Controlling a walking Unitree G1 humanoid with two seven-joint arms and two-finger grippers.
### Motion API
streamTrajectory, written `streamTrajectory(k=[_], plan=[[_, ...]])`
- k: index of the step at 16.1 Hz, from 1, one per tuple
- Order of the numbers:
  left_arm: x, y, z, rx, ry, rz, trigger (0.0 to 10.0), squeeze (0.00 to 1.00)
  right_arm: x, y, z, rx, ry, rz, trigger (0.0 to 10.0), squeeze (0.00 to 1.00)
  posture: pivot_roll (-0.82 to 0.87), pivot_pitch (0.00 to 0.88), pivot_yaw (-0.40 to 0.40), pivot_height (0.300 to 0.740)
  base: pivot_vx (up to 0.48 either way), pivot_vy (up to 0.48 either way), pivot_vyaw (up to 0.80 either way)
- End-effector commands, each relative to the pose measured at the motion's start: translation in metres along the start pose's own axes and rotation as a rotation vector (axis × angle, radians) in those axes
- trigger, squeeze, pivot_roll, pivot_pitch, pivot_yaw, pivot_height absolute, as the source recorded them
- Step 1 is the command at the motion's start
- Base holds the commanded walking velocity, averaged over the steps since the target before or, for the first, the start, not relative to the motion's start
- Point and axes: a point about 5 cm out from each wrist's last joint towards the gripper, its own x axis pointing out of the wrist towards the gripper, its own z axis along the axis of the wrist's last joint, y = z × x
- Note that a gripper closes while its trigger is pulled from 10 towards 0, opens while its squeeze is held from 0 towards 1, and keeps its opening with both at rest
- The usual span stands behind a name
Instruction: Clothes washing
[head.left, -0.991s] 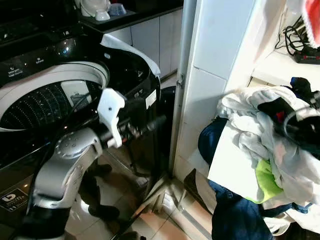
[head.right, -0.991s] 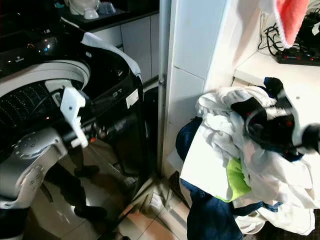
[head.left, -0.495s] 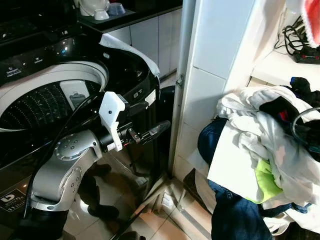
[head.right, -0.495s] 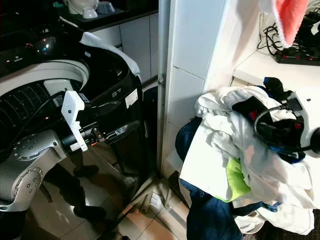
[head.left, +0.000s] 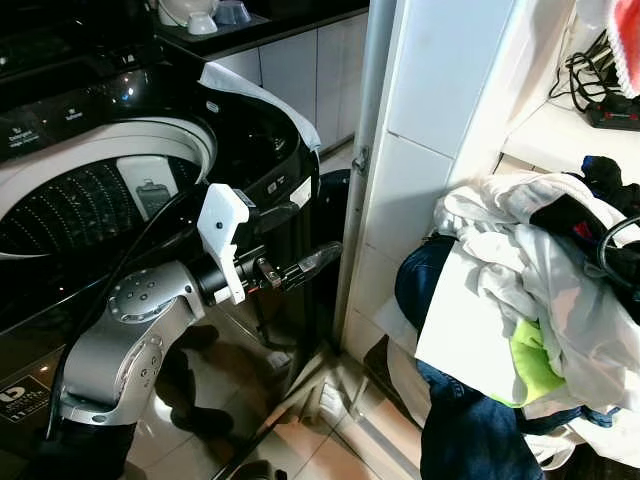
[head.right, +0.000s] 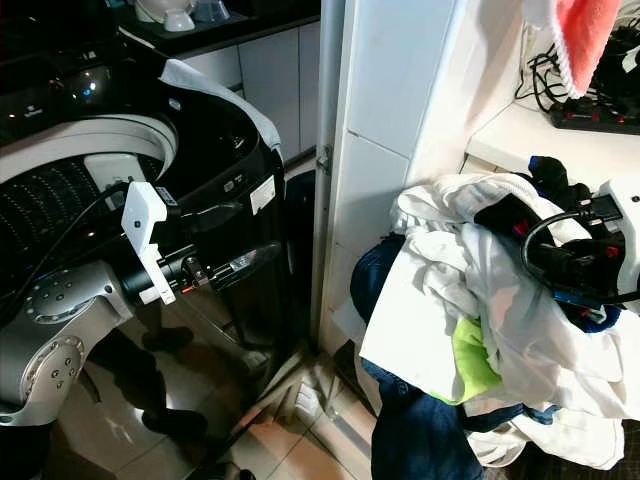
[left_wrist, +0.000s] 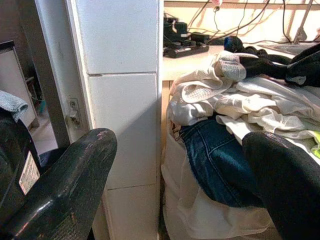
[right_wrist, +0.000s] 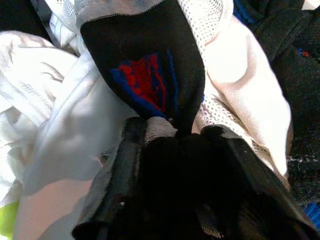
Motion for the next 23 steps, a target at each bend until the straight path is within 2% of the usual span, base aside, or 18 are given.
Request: streamTrajectory(k=[1,3,6,8,9,10,11,12,13,14,15,16,17,20,22,23], plan=[[-0.001,-0.003,0.003,0.006,-0.005,-0.006,10.0,0.0,-0.007,-0.006,0.008,-0.002,-0.035,-0.027,0.0,0.0,0.02,0.0,-0.019,0.74,0.0,0.0,0.0],[-0.001,-0.003,0.005,0.005,-0.026,0.005,10.0,0.0,-0.011,-0.009,0.02,0.028,-0.114,-0.035,0.0,0.0,0.02,0.0,-0.023,0.74,0.0,0.0,0.0],[0.003,0.003,0.013,0.018,-0.083,0.061,10.0,0.0,-0.018,-0.003,0.05,0.117,-0.318,0.045,0.0,0.0,0.01,0.0,-0.021,0.74,0.0,0.0,0.0],[0.008,0.006,0.018,0.003,-0.113,0.094,10.0,0.0,-0.02,0.006,0.066,0.163,-0.439,0.128,0.0,0.0,0.01,0.0,-0.01,0.74,0.0,0.0,0.0],[0.021,0.008,0.031,-0.074,-0.203,0.124,10.0,0.0,-0.017,0.027,0.088,0.256,-0.612,0.298,0.0,0.0,0.0,0.0,0.003,0.74,0.0,0.0,0.0],[0.024,0.008,0.035,-0.101,-0.23,0.125,10.0,0.0,-0.015,0.033,0.093,0.285,-0.648,0.342,0.0,0.0,0.0,0.0,0.004,0.74,0.0,0.0,0.0],[0.031,0.006,0.043,-0.181,-0.288,0.105,10.0,0.0,-0.007,0.048,0.101,0.323,-0.69,0.427,0.0,0.0,0.0,0.0,0.005,0.74,0.0,0.0,0.0],[0.047,-0.001,0.059,-0.261,-0.37,0.045,10.0,1.0,0.013,0.081,0.11,0.407,-0.725,0.58,0.0,0.0,-0.01,0.0,0.018,0.74,0.0,0.0,0.0],[0.054,-0.003,0.063,-0.292,-0.39,0.035,10.0,1.0,0.022,0.098,0.113,0.426,-0.72,0.644,0.0,0.0,-0.02,0.0,0.036,0.74,0.0,0.0,0.0],[0.058,-0.004,0.065,-0.317,-0.4,0.022,10.0,1.0,0.026,0.106,0.114,0.433,-0.711,0.67,0.0,0.0,-0.02,0.0,0.039,0.74,0.0,0.0,0.0],[0.065,-0.01,0.069,-0.378,-0.422,-0.035,10.0,1.0,0.029,0.124,0.118,0.443,-0.711,0.753,0.0,0.0,-0.02,0.0,0.037,0.74,0.0,0.0,0.0],[0.067,-0.011,0.07,-0.398,-0.425,-0.052,10.0,1.0,0.028,0.128,0.119,0.454,-0.717,0.774,0.0,0.0,-0.02,0.0,0.037,0.74,0.0,0.0,0.0],[0.07,-0.019,0.072,-0.433,-0.41,-0.122,10.0,1.0,0.027,0.14,0.127,0.521,-0.756,0.867,0.0,0.0,0.0,0.0,0.023,0.74,0.0,0.0,0.0],[0.069,-0.024,0.064,-0.455,-0.365,-0.149,10.0,1.0,0.025,0.153,0.135,0.597,-0.793,0.951,0.0,0.0,0.01,0.0,0.019,0.74,0.0,0.0,0.0],[0.071,-0.027,0.062,-0.464,-0.363,-0.152,10.0,1.0,0.026,0.158,0.135,0.611,-0.793,0.966,0.0,0.0,0.01,0.0,0.018,0.74,0.0,0.0,0.0],[0.072,-0.028,0.063,-0.496,-0.388,-0.141,10.0,1.0,0.028,0.162,0.134,0.63,-0.784,0.969,0.0,0.0,0.01,0.0,0.015,0.74,0.0,0.0,0.0]])
